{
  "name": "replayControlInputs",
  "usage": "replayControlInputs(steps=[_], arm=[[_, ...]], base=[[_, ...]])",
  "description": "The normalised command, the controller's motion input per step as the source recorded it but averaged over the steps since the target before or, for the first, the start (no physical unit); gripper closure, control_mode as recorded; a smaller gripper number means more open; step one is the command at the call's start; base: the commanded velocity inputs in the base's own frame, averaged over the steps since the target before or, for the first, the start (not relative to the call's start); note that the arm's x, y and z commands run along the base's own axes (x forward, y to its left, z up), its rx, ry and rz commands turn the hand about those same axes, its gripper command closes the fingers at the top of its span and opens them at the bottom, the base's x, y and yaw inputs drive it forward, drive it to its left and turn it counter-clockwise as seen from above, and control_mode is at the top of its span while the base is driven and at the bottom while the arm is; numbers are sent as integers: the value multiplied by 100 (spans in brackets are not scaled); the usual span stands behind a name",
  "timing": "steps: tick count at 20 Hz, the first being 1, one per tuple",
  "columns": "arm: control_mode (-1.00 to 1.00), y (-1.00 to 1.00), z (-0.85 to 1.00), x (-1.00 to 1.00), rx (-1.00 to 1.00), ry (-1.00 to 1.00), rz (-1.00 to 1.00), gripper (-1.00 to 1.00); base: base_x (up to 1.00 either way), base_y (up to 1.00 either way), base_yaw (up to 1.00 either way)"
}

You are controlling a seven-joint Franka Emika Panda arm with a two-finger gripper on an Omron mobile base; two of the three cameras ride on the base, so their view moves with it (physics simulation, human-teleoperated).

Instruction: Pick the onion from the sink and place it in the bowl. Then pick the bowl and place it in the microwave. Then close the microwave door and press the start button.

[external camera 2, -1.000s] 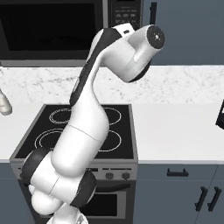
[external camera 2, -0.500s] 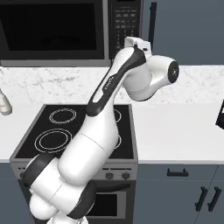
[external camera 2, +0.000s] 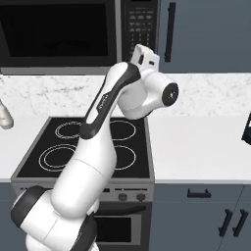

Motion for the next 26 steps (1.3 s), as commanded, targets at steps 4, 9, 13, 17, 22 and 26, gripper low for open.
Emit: replayControlInputs(steps=[4,9,13,17,22,26], arm=[[-100,-8,4,4,10,4,-1,100],[-100,2,0,26,0,0,-5,100],[-100,0,0,19,1,0,-4,100],[-100,0,0,8,1,0,-2,100],[-100,0,0,9,0,0,-3,100],[-100,0,0,22,0,0,-3,100]], base=[[0,0,0],[0,0,0],[0,0,0],[0,0,0],[0,0,0],[0,0,0]])
